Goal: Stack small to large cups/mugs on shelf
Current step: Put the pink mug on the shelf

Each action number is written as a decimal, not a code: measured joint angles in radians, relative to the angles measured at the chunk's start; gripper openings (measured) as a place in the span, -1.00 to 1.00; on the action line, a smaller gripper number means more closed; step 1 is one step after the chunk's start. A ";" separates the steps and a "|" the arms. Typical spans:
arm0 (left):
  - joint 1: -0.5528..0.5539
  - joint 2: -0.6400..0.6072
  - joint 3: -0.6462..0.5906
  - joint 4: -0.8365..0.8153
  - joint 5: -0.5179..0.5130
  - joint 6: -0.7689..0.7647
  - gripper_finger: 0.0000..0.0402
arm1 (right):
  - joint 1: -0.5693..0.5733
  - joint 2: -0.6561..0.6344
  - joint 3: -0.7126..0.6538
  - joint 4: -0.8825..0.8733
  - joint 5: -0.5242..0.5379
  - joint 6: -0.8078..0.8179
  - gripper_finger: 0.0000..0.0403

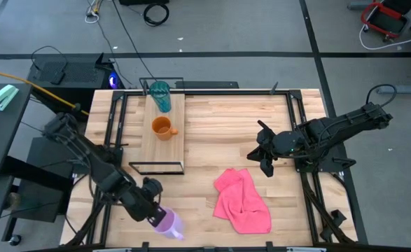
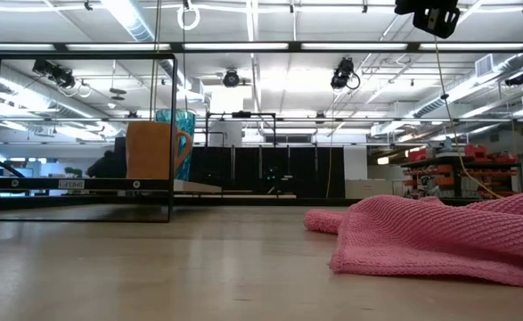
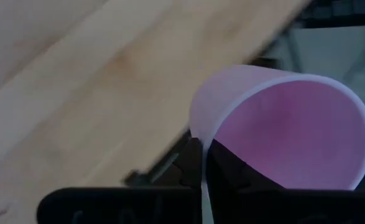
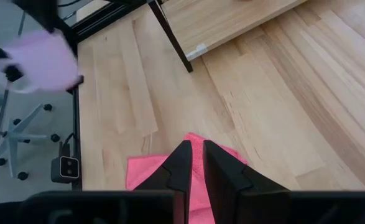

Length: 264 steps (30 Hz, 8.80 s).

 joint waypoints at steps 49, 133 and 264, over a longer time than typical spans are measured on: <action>0.788 -0.048 0.099 -0.704 0.008 0.411 -0.94 | 0.000 0.000 0.000 -0.008 0.015 -0.035 -0.80; 0.684 -0.047 -0.119 -0.522 -0.017 0.060 -0.86 | 0.000 0.000 0.000 -0.008 0.014 -0.027 -0.95; 0.687 -0.329 -0.055 -0.140 -0.578 0.753 -0.92 | -0.408 1.011 0.361 0.865 -0.629 -0.035 -0.99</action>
